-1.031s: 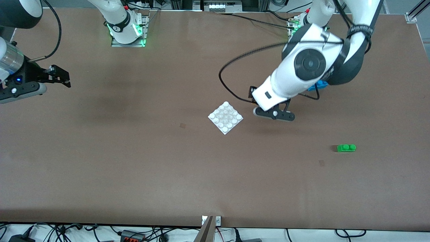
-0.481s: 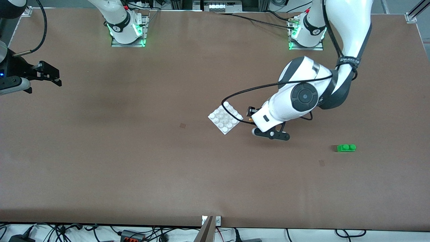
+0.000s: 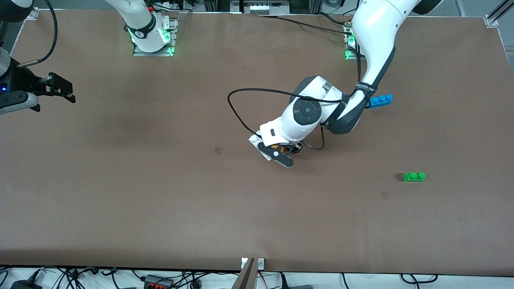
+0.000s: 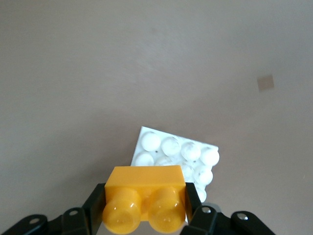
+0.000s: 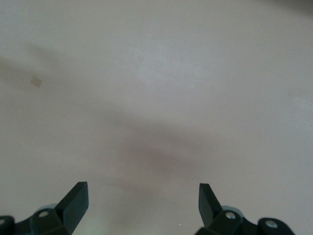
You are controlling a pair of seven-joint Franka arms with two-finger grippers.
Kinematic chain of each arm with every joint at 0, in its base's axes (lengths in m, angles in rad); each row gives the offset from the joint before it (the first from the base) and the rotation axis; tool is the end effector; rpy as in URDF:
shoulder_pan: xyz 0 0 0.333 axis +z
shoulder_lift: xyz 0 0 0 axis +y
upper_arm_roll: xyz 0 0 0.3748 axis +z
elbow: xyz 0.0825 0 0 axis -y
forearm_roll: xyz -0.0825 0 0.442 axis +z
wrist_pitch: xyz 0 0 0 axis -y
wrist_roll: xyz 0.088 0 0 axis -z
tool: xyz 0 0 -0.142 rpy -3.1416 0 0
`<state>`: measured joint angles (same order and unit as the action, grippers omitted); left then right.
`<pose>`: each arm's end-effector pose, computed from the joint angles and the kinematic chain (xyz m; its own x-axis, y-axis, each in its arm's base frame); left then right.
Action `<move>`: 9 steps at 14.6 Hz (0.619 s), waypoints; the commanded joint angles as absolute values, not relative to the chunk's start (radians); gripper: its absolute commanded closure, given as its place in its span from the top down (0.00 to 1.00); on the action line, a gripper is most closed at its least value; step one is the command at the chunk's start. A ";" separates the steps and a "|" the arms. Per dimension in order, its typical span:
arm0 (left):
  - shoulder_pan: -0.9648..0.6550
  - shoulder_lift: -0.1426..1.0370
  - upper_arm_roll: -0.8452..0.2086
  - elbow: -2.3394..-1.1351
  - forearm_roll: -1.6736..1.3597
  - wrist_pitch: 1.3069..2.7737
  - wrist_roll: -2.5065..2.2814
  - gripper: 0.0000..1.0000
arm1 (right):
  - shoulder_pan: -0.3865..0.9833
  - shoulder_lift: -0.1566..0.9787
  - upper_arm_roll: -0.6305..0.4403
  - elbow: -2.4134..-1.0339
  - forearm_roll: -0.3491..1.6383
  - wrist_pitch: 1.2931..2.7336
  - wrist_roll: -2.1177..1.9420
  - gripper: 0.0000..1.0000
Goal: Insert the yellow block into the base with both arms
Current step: 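Carry the yellow brick over the white base plate with the left gripper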
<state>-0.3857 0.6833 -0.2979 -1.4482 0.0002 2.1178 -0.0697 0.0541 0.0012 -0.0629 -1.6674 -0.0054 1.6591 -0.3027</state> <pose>0.6508 -0.4759 0.2818 0.8528 -0.5223 -0.0048 -0.5125 -0.8385 0.1853 0.6175 -0.0061 0.6038 0.9569 0.2901 -0.0107 0.2902 -0.9570 0.0024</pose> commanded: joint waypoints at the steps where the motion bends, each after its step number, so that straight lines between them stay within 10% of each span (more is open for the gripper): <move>1: -0.411 0.666 -0.296 -1.497 0.015 2.117 0.005 0.38 | 0.048 -0.005 -0.058 -1.664 0.011 1.646 -0.310 1.00; 9: -0.457 0.637 -0.285 -1.608 0.021 2.146 0.043 0.38 | 0.046 -0.005 -0.060 -1.666 0.011 1.646 -0.311 1.00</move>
<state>-0.4358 0.6741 -0.2989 -1.5603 0.0015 2.1284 0.0249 0.0541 0.0018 -0.0629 -1.6674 -0.0054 1.6583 -0.3027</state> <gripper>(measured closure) 0.322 0.000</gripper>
